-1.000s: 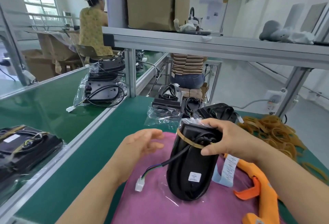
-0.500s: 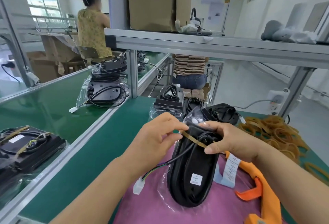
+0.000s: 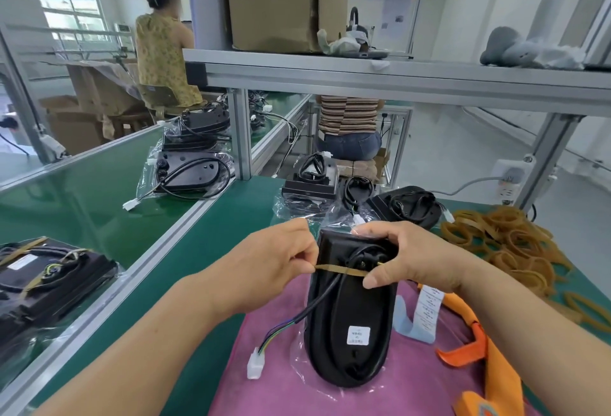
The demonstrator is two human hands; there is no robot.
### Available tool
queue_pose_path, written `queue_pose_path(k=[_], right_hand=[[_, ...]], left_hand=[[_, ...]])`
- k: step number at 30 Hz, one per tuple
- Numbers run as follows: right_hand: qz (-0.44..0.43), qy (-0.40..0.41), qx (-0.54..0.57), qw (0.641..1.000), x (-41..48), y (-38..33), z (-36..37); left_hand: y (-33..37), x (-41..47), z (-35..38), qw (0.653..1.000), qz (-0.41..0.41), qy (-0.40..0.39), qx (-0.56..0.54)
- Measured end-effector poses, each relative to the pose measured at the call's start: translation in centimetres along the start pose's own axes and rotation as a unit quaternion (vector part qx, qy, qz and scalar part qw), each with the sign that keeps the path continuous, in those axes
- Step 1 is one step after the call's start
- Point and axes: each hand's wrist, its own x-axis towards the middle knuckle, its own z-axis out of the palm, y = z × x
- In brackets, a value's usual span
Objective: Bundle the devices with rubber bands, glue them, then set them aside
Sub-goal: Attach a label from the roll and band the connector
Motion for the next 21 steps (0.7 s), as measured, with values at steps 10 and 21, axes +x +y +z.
queue_pose_path(k=[10, 21], right_hand=[[0.023, 0.088, 0.086, 0.992, -1.1, 3.4, -3.2], [0.094, -0.099, 0.219, 0.966, 1.9, 1.5, -1.3]], left_hand=[[-4.3, -6.2, 3.0, 0.985, -0.142, -0.004, -0.100], [-2.7, -0.5, 3.3, 0.974, 0.113, 0.123, 0.154]])
